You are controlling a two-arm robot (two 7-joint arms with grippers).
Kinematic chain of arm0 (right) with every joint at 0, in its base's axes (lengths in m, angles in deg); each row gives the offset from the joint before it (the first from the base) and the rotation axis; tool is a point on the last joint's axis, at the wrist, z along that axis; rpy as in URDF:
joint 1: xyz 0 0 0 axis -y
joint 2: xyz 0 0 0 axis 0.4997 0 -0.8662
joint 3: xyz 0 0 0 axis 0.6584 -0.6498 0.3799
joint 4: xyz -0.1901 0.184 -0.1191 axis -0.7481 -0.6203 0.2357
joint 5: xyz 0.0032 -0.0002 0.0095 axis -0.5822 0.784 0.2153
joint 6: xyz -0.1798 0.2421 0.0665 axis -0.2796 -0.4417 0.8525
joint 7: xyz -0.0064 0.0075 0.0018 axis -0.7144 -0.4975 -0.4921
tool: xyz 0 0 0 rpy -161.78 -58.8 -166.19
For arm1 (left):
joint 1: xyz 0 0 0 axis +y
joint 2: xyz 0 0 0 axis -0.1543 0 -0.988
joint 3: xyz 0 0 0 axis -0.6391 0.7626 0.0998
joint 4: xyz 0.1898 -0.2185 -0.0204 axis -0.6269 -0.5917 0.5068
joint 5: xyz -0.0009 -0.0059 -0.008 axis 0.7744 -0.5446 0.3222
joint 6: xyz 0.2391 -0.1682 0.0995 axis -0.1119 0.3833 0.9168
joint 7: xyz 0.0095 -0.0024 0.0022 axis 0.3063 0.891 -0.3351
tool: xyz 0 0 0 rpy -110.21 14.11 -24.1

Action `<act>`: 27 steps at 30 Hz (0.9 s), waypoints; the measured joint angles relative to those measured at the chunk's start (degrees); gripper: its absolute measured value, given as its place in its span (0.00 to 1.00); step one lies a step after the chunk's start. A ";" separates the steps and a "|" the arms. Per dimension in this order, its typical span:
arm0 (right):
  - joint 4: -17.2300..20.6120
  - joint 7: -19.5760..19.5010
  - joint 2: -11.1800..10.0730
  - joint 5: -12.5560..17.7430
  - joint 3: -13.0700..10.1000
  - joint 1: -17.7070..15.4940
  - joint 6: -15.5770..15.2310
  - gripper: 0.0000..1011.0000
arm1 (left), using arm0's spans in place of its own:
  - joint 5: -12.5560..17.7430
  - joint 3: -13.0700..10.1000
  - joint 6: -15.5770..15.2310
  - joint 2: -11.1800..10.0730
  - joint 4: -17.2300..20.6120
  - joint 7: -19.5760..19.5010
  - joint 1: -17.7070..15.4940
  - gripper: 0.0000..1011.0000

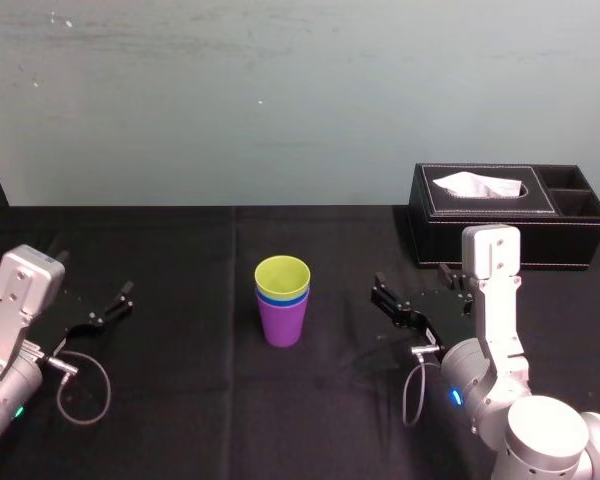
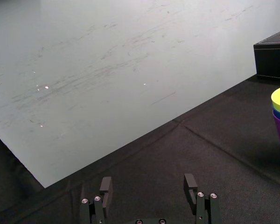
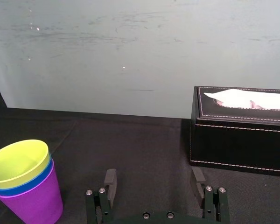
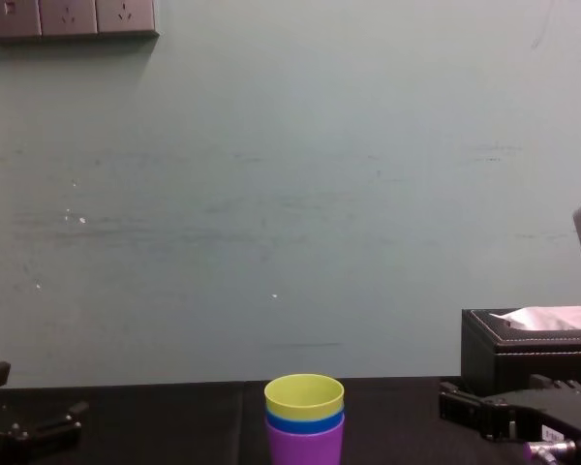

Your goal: Stack the three plastic cups sequentially using one hand.

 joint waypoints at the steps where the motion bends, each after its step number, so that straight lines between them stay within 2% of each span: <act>1: 0.01 0.00 -0.01 0.00 0.00 0.00 0.00 0.99 | 0.00 0.00 0.00 0.00 0.00 0.00 0.00 0.99; 27: 0.23 -0.01 -0.11 0.11 0.10 0.07 0.00 0.99 | 0.00 0.00 0.00 0.00 0.00 0.00 0.00 0.99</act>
